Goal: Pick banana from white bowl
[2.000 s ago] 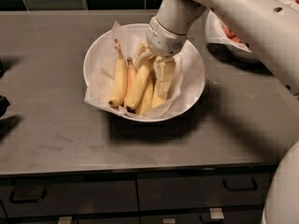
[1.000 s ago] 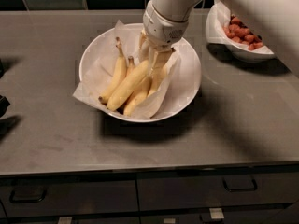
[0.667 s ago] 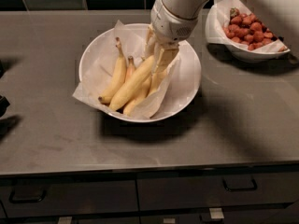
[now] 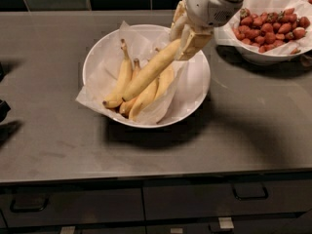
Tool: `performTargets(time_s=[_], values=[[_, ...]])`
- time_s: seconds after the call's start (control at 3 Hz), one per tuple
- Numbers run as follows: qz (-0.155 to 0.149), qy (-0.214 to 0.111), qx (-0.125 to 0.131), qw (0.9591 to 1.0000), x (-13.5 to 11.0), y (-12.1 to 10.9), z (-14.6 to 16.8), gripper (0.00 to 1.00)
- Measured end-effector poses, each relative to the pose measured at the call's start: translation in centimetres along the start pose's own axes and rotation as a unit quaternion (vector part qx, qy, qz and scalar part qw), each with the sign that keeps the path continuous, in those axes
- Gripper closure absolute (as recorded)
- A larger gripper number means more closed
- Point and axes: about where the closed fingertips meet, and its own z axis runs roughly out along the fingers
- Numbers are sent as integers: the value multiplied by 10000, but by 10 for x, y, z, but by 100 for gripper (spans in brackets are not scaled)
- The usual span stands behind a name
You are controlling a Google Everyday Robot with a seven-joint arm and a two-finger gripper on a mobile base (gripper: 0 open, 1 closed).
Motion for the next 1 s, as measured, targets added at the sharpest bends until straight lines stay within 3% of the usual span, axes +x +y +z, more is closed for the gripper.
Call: performTargets(time_s=[0.33, 0.67, 1.0], values=[[82, -257, 232, 9994, -2, 3, -37, 100], [294, -661, 251, 9971, -9, 32, -70, 100], [659, -1101, 409, 9909, -23, 73, -102, 100]])
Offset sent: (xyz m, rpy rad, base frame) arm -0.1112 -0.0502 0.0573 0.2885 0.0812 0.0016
